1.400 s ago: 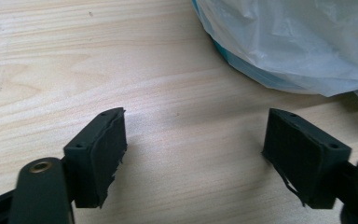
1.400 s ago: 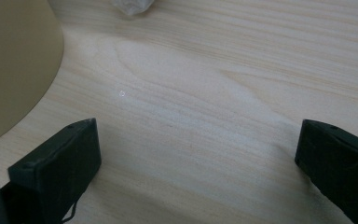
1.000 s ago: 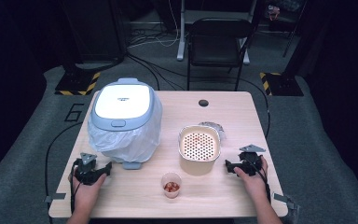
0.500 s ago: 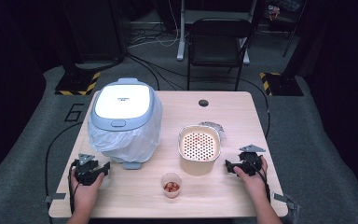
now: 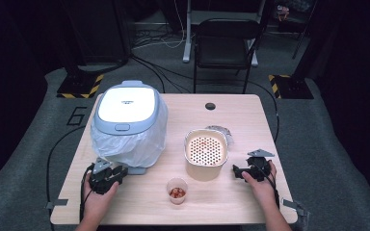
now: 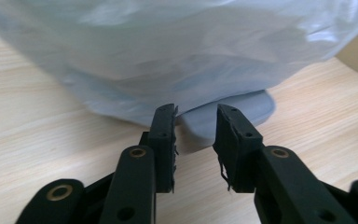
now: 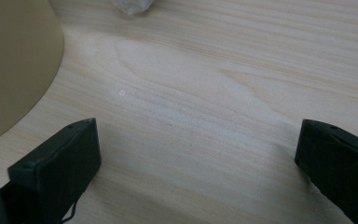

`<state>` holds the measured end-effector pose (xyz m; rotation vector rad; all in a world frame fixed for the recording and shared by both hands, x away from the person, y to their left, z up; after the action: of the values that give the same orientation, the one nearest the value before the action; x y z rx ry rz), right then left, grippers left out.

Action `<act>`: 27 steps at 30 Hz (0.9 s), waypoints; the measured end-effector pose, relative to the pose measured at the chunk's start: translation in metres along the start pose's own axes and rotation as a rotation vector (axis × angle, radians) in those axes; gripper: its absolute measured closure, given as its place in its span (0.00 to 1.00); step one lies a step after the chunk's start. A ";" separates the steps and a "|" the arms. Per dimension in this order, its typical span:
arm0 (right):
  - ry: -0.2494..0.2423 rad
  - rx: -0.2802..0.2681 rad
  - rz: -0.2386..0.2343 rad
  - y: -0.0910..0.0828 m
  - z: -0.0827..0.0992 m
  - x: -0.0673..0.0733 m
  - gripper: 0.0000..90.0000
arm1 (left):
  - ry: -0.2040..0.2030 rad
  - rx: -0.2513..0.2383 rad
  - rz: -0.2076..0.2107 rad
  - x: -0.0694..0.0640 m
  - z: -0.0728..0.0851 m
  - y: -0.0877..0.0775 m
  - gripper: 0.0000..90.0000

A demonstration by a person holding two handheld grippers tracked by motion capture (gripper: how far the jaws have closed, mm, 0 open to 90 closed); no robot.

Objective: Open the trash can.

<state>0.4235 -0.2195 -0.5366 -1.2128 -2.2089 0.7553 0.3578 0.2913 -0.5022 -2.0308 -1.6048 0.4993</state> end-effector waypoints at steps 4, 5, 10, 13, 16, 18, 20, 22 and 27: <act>0.000 0.000 0.000 0.000 0.000 0.000 0.00 | 0.009 -0.018 0.016 -0.004 -0.003 0.002 0.84; 0.001 0.000 0.000 0.000 0.000 0.000 0.00 | -0.008 -0.010 0.036 -0.006 -0.004 0.003 0.87; 0.000 0.000 0.000 0.000 0.000 0.000 0.00 | 0.088 -0.025 0.043 -0.018 -0.007 0.010 0.97; 0.000 -0.001 0.000 0.000 0.000 0.000 0.00 | 0.156 -0.021 0.027 -0.021 -0.008 0.013 1.00; 0.002 -0.001 0.001 0.000 0.000 0.000 0.00 | 0.257 -0.014 0.001 -0.029 -0.010 0.020 1.00; 0.002 -0.001 0.001 0.000 0.000 0.000 0.00 | 0.274 -0.010 -0.008 -0.033 -0.009 0.021 1.00; 0.002 -0.001 0.002 0.000 0.000 0.000 0.00 | 0.323 -0.028 -0.029 -0.034 -0.009 0.022 0.96; 0.004 -0.001 0.002 0.000 0.000 0.000 0.00 | 0.331 -0.026 -0.024 -0.031 -0.010 0.022 0.94; 0.003 -0.001 0.002 -0.001 0.000 0.001 0.00 | 0.370 -0.053 -0.050 -0.035 -0.006 0.022 0.91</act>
<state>0.4226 -0.2194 -0.5365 -1.2159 -2.2065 0.7520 0.3702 0.2524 -0.5110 -1.9750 -1.4489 0.0556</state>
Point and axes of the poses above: each handheld gripper's, and its own axes: y roughly forward along the jaws, z roughly out of its underside, x roughly to its left, the point moved 1 cm from there along y, roughly forward along the jaws, and after that the axes turned 13 degrees about -z, right-handed, at the moved point
